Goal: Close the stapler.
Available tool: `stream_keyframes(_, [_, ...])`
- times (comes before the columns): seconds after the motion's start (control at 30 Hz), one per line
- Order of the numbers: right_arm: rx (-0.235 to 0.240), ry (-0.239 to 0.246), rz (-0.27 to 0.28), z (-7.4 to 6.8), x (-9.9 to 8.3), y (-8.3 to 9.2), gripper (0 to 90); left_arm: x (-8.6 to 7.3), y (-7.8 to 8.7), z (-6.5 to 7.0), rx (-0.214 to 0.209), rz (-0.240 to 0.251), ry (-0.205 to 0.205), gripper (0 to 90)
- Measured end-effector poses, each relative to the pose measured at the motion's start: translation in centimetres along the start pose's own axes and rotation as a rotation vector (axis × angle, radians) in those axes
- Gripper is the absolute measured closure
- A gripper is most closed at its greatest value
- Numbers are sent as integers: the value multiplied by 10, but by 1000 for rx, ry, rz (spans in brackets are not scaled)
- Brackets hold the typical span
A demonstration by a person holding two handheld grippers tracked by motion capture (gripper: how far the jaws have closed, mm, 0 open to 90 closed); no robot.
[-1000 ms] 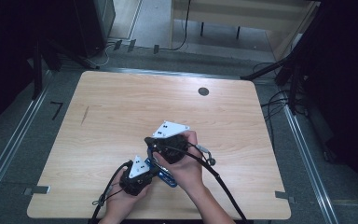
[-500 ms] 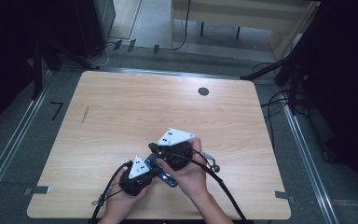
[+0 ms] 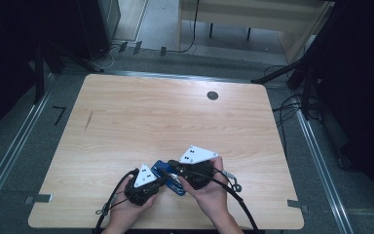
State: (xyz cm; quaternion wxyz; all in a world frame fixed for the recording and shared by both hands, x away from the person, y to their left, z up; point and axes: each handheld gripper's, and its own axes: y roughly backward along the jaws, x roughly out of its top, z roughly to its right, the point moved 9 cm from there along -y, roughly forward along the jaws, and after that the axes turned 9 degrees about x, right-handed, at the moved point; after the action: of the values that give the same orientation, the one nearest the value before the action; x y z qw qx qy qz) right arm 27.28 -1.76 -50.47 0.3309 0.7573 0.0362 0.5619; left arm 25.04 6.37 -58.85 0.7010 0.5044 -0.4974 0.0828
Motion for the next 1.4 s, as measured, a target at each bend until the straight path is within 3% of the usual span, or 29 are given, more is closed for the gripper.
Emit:
stream_keyframes(0.57, [-12,-42,-35,4,-46,6,900,-1,0,2,-7,-9,-20,900])
stream_keyframes(1.4, [-6,-79,10,4,-66,7,900,-2,1,2,0,-10,-25,900])
